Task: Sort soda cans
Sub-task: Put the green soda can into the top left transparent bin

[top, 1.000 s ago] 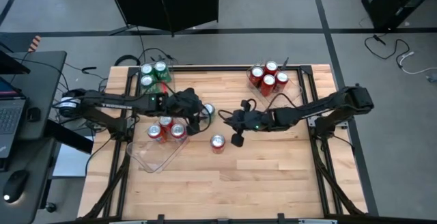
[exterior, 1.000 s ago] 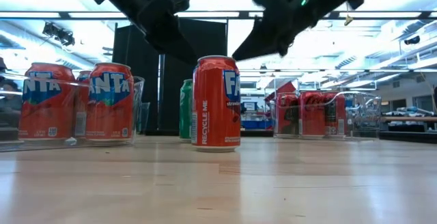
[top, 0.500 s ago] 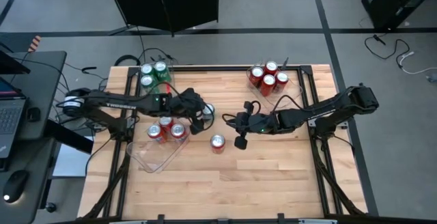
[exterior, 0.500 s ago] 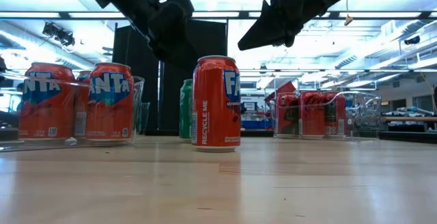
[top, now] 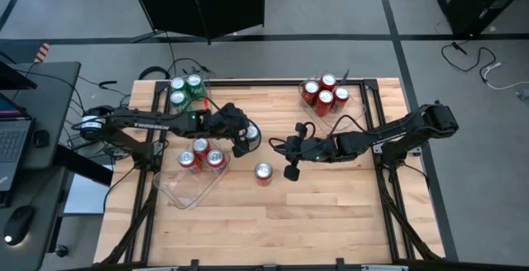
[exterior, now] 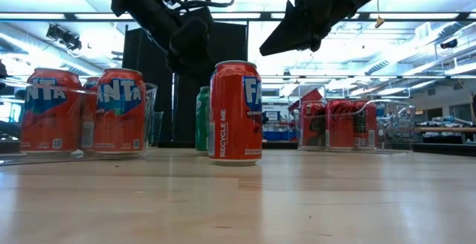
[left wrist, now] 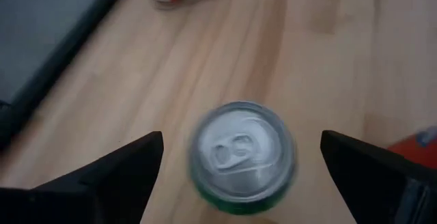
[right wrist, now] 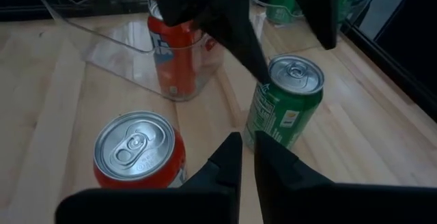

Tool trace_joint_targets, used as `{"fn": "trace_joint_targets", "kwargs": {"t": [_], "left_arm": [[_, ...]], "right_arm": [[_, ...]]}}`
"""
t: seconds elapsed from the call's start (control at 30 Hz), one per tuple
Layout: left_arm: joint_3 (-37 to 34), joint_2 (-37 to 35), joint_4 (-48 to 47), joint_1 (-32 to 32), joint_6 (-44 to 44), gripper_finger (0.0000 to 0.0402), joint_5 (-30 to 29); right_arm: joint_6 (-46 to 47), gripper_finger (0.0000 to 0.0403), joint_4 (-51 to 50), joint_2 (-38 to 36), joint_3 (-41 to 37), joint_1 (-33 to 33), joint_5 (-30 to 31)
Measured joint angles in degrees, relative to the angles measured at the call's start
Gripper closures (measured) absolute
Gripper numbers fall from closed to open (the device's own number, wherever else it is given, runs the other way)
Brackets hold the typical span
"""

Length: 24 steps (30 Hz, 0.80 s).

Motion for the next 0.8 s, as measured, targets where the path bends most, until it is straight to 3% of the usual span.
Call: {"fn": "trace_joint_targets", "kwargs": {"t": [0.1, 0.57, 0.8], "left_arm": [[0.0, 1.3, -0.4, 0.0, -1.4, 0.0002, 2.5], [0.0, 7.1, 4.8, 0.1, -0.5, 0.0004, 2.0], [0.0, 9.6, 4.6, 0.5, -8.6, 0.0009, 1.3]], "right_arm": [[0.0, 0.0376, 0.0, 0.0, 0.0, 0.0, -0.1], [0.0, 0.0376, 0.0, 0.0, 0.0, 0.2, -0.2], [0.0, 0.0376, 0.0, 0.0, 0.0, 0.3, -0.2]]}}
